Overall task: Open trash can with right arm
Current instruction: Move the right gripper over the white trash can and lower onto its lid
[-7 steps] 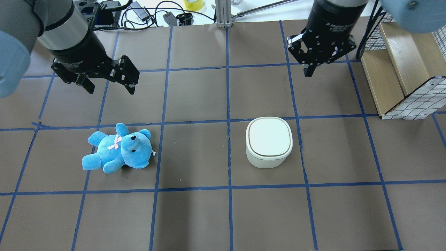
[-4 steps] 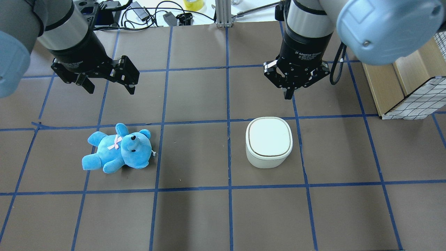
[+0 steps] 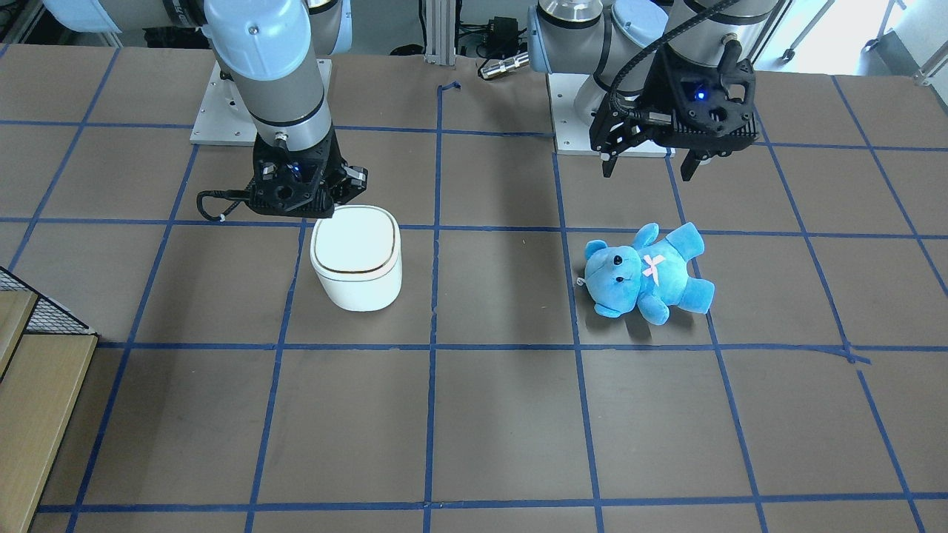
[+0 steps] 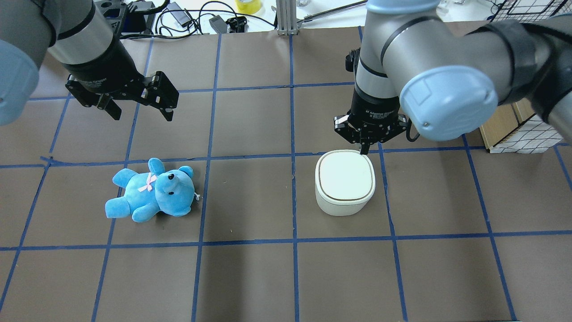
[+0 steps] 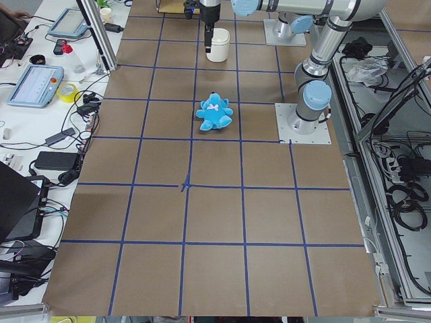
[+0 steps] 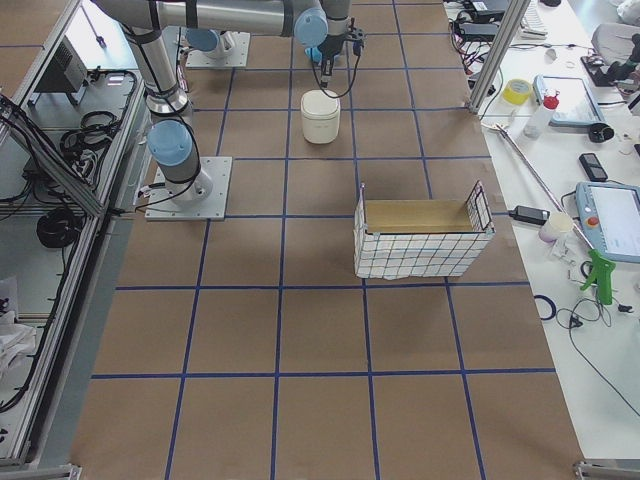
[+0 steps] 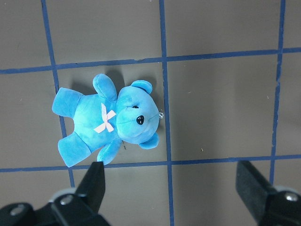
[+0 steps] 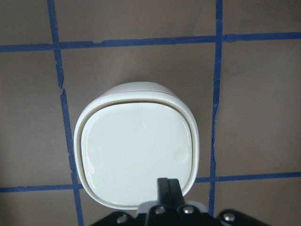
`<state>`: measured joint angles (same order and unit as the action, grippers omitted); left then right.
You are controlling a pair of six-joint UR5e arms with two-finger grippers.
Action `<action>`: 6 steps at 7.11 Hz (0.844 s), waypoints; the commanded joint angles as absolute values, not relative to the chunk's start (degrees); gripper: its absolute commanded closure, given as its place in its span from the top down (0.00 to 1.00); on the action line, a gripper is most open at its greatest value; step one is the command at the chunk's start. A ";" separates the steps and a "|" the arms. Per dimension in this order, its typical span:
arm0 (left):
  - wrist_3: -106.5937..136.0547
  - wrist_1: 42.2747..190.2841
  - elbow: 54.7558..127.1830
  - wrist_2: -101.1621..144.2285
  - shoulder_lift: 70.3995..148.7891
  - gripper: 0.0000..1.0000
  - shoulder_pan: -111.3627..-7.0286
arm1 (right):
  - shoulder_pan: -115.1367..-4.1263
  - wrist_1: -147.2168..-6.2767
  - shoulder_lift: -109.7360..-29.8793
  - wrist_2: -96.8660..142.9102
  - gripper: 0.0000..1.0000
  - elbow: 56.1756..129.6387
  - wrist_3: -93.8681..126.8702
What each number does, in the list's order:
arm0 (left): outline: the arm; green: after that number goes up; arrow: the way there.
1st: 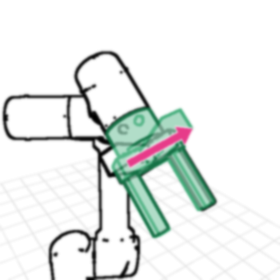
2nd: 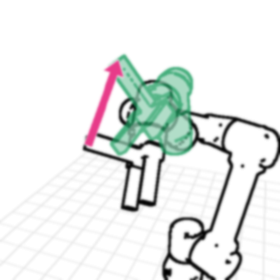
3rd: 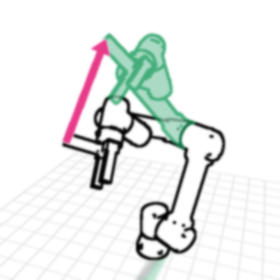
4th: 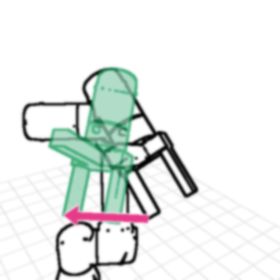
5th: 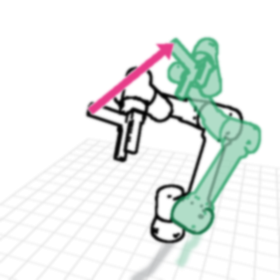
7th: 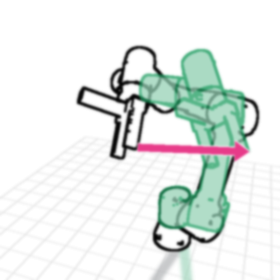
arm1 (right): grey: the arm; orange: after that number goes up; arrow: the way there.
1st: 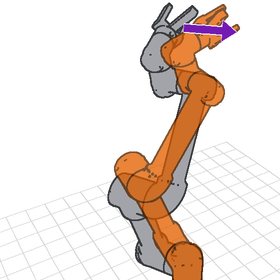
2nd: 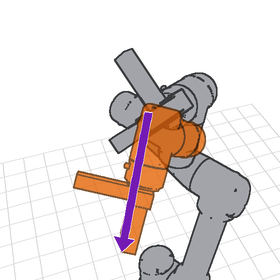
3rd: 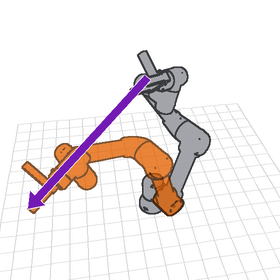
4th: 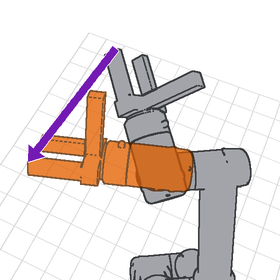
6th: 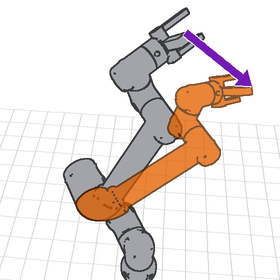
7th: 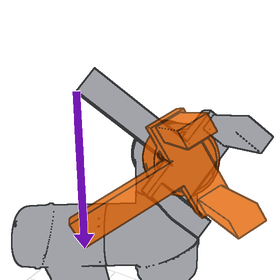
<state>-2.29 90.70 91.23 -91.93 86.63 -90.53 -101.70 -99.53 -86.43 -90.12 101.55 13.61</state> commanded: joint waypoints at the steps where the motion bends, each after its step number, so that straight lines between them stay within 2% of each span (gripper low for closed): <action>1: -2.29 90.70 91.23 -91.93 86.66 1.00 -90.53 | -101.87 -108.69 -85.96 -90.44 0.00 108.43 13.54; 6: -2.29 90.70 91.23 -91.93 86.66 1.00 -90.53 | -101.95 -112.06 -83.41 -91.41 0.00 110.04 13.62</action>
